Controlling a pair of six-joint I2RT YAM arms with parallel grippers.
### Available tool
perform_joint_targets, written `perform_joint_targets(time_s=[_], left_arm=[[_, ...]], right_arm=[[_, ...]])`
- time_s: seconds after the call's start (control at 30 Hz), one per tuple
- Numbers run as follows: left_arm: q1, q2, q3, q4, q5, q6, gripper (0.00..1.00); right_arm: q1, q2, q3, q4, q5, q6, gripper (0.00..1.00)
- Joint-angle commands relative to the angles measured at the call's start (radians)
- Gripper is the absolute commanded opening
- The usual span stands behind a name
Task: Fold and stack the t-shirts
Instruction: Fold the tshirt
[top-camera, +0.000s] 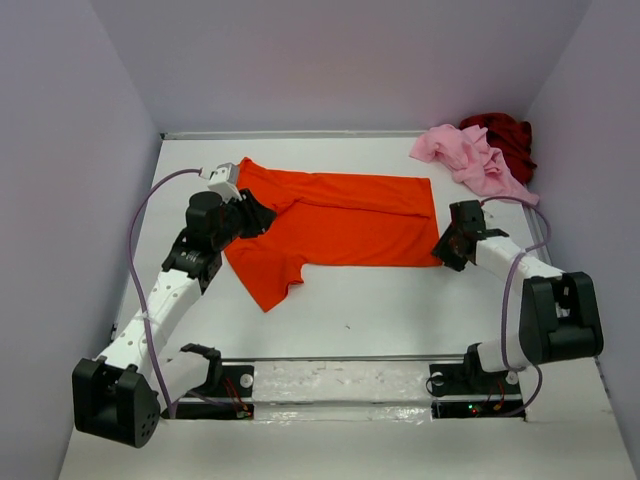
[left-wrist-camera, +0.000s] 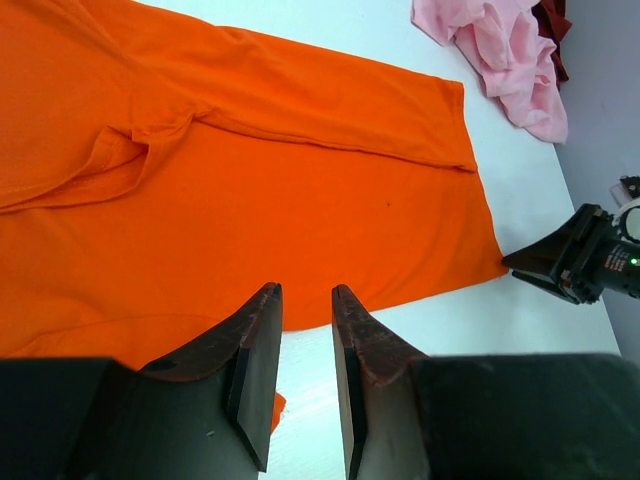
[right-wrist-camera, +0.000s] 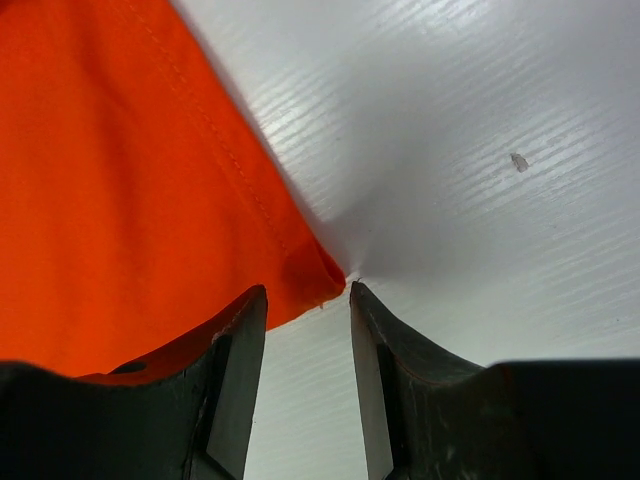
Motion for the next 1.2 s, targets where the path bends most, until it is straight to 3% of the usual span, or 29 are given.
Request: perform_joint_targets(time_s=[0.0, 0.17, 0.27, 0.33, 0.43, 0.6, 0.67, 0.77, 0.87, 0.97, 1.03, 1.17], left_arm=[[-0.008, -0.029, 0.010, 0.028, 0.022, 0.005, 0.37], [-0.010, -0.021, 0.035, 0.005, 0.016, 0.017, 0.37], [-0.008, -0.020, 0.030, 0.013, 0.018, 0.011, 0.37], [-0.008, -0.018, 0.027, 0.013, 0.015, 0.016, 0.37], [-0.008, -0.017, 0.020, -0.004, 0.007, 0.016, 0.37], [-0.008, -0.001, -0.006, -0.083, -0.022, -0.025, 0.35], [-0.013, -0.009, -0.095, -0.055, 0.013, -0.082, 0.33], [-0.016, -0.009, -0.222, 0.024, 0.036, -0.281, 0.26], [-0.020, -0.035, -0.324, 0.071, 0.027, -0.383, 0.22], [-0.066, -0.122, -0.396, 0.071, -0.040, -0.490, 0.21], [-0.130, -0.277, -0.387, -0.049, -0.201, -0.524, 0.25], [-0.224, -0.316, -0.282, -0.276, -0.370, -0.452, 0.30]], right_arm=[[0.005, 0.042, 0.040, 0.033, 0.026, 0.024, 0.45], [0.005, 0.051, 0.035, 0.036, 0.016, 0.028, 0.44], [0.005, 0.060, 0.046, 0.035, 0.041, 0.019, 0.36], [0.005, 0.066, 0.048, 0.038, 0.033, 0.019, 0.14], [0.005, 0.072, 0.044, 0.045, 0.026, 0.027, 0.00], [0.005, 0.057, 0.038, 0.064, 0.009, 0.038, 0.00], [0.005, 0.049, 0.034, 0.078, 0.003, 0.039, 0.00], [0.005, 0.045, 0.037, 0.085, 0.000, 0.044, 0.00], [0.005, 0.040, 0.040, 0.090, -0.011, 0.045, 0.00], [0.005, 0.040, 0.040, 0.097, -0.019, 0.039, 0.00], [0.005, 0.039, 0.043, 0.102, -0.020, 0.030, 0.00], [0.005, 0.034, 0.037, 0.119, -0.030, 0.018, 0.00]])
